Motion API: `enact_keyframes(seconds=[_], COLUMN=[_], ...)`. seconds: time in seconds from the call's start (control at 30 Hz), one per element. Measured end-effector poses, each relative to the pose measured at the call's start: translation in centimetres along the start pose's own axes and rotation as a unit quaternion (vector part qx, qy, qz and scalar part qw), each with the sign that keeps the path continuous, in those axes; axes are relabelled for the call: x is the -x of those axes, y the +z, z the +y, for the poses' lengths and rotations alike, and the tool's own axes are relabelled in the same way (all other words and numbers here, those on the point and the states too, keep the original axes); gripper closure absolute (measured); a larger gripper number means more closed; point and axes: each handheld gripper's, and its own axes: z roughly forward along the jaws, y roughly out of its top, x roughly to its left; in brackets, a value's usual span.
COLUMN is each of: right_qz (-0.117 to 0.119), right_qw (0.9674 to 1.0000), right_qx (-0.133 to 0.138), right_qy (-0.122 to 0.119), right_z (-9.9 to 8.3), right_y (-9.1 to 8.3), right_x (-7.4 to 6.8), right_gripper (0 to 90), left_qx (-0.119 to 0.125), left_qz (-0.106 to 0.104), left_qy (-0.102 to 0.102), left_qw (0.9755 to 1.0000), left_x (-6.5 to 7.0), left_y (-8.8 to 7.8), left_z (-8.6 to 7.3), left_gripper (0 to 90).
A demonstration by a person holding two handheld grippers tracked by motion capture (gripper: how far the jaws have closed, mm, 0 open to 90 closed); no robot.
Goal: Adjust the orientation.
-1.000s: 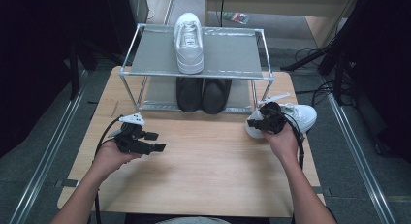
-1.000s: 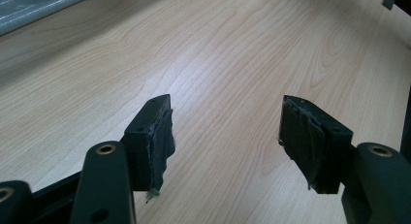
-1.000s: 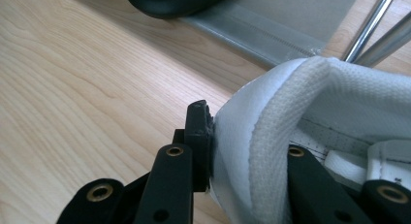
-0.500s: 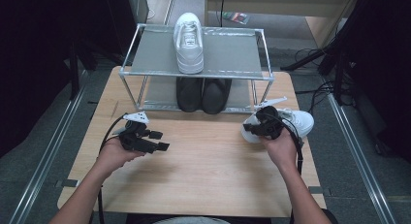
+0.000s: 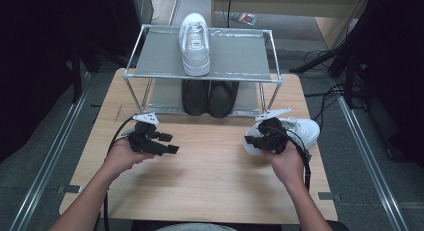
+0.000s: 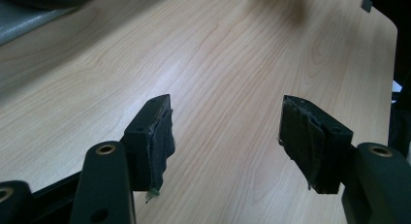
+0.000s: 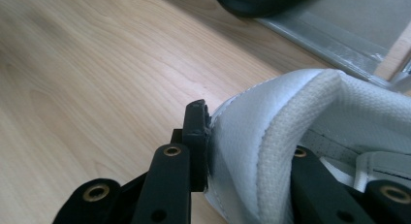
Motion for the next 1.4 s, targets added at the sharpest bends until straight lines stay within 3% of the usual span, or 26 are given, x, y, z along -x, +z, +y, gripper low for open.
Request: enact_keyframes(seconds=[0.33, 0.6, 0.8, 1.0, 1.4], right_qz=[0.014, 0.051, 0.062, 0.080, 0.125], right_qw=[0.9999, 0.9985, 0.9976, 0.9955, 0.9899], right_qx=[-0.005, -0.004, -0.012, -0.019, -0.052], right_qy=[0.002, -0.020, -0.026, -0.046, -0.042], right_z=[0.1, 0.4, 0.7, 1.1, 0.3], right_y=[-0.1, 0.6, 1.7, 3.4, 7.7], right_x=[-2.8, -6.6, -8.3, -10.3, -12.8], right_gripper=[75.8, 75.7, 75.7, 76.2, 76.7], left_qx=[-0.001, -0.003, -0.004, 0.008, 0.005], left_qz=[-0.010, -0.018, -0.018, -0.008, -0.004], left_qy=[0.005, 0.011, 0.012, 0.013, 0.012], left_qw=[0.9999, 0.9998, 0.9998, 0.9998, 0.9999], left_x=[-0.1, -0.1, -0.2, -0.1, 0.3], left_y=[0.8, 1.2, 1.3, 0.9, 0.5], left_z=[0.9, 1.6, 1.6, 1.6, 0.7], left_gripper=[37.2, 37.2, 37.2, 37.2, 37.2])
